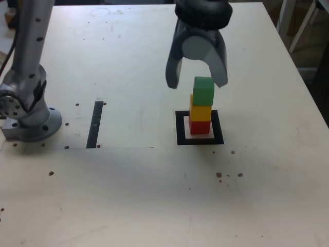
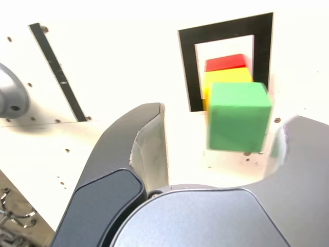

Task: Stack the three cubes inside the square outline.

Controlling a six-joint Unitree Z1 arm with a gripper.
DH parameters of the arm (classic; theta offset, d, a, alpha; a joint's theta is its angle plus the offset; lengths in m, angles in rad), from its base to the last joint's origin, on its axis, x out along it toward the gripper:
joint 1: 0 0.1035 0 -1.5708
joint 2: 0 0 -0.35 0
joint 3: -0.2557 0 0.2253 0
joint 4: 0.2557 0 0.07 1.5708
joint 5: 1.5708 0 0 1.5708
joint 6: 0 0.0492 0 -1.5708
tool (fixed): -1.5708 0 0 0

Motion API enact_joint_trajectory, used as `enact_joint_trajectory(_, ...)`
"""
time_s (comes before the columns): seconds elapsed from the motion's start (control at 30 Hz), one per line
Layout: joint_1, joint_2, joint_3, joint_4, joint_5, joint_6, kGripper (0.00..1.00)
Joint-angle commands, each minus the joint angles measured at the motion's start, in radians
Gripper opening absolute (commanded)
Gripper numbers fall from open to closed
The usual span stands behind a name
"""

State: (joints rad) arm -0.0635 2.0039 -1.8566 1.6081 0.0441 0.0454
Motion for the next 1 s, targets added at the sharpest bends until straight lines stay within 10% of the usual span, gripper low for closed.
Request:
enact_joint_trajectory(0.0, 0.002, -0.043, 0.034, 0.012, 0.012, -0.01, 0.99)
enact_joint_trajectory(0.43, 0.002, -0.298, 0.411, -0.054, 0.071, -0.075, 0.99)
enact_joint_trajectory(0.97, 0.002, -0.482, 0.898, -0.307, 0.047, -0.145, 1.0)
